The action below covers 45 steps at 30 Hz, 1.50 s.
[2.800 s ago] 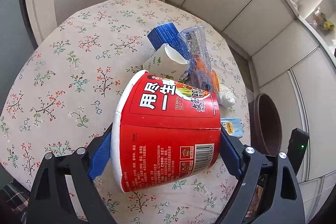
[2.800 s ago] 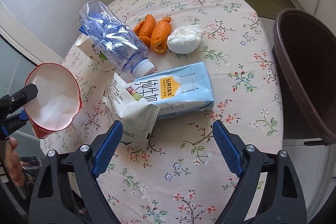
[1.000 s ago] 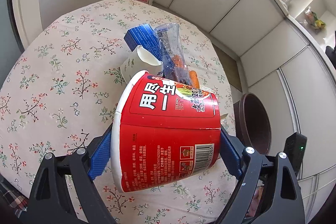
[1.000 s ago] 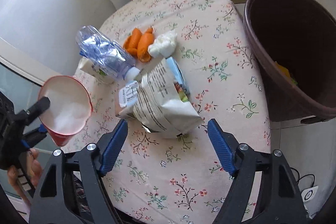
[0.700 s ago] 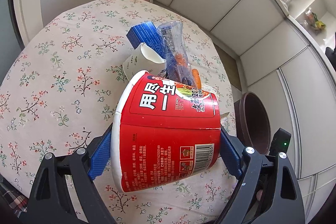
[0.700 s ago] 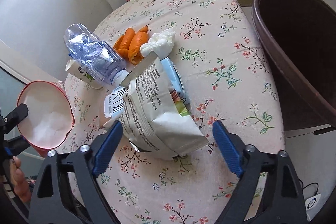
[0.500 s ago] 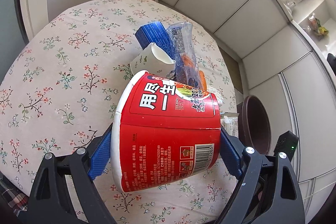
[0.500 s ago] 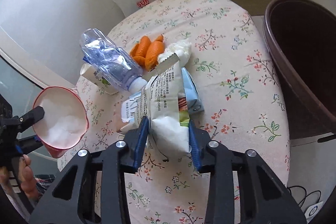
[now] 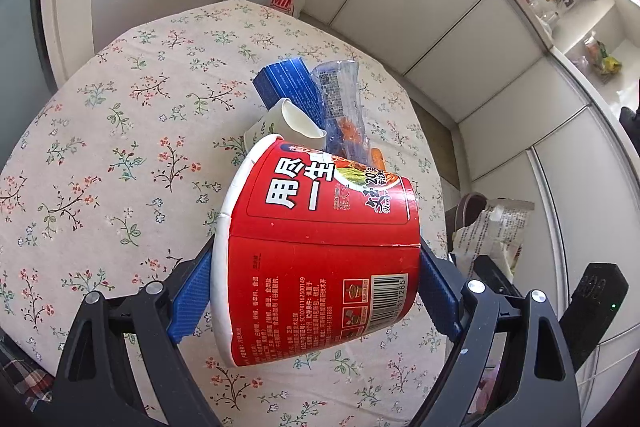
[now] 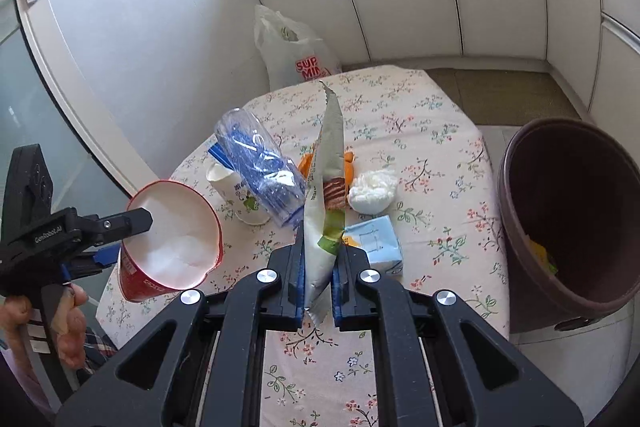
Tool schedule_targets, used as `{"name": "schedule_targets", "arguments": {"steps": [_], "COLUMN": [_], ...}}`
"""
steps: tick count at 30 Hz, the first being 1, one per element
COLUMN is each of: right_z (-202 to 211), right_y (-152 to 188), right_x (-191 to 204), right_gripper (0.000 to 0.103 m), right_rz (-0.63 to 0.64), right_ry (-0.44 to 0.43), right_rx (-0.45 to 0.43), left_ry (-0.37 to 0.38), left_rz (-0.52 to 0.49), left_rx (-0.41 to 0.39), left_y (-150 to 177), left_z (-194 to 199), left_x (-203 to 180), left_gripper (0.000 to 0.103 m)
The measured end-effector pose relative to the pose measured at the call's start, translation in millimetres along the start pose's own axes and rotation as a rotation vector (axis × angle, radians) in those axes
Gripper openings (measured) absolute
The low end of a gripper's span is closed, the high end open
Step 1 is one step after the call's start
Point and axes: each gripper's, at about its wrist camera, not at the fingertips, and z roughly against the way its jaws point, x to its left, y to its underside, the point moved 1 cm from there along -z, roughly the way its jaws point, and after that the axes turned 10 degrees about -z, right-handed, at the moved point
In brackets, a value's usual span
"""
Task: Collect trash
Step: 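Carry the red cup and white wrapper over the bin and release both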
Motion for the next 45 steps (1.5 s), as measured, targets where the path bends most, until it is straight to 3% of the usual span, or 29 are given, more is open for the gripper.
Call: {"name": "schedule_targets", "arguments": {"steps": [7,17,30,36,40,42,45], "right_z": [37.2,83.0,110.7,102.7,95.5,100.6,110.6], "right_y": [-22.9,-50.9,-80.3,-92.4,-92.9,-93.3,-93.9], "right_x": [-1.0,-38.6,-127.1,-170.6,-193.4,-200.1,-205.5], "right_gripper": [0.009,0.009,0.010,0.010,0.019,0.048,0.057], "right_rz": [0.044,0.011,-0.144,-0.224,-0.286,-0.301,-0.310], "right_ry": [0.045,0.133,0.315,0.415,0.479,0.518,0.569], "right_rx": [-0.121,-0.232,-0.306,-0.280,-0.250,-0.274,-0.316], "left_ry": [0.021,0.082,0.223,0.275,0.289,0.292,0.299], "left_rz": [-0.028,-0.068,-0.183,-0.232,-0.254,-0.260,-0.267], "left_rx": [-0.030,-0.041,-0.042,-0.026,-0.008,0.000,0.012], "left_y": [-9.9,-26.8,-46.5,-47.9,-44.8,-44.6,-43.5], "left_z": [2.8,-7.3,-35.1,-50.7,-62.9,-68.8,-76.7], "left_x": [-21.1,-73.3,-195.5,-243.1,-265.0,-273.0,-283.4], "left_gripper": [0.086,0.086,0.086,0.086,0.086,0.086,0.086]}}
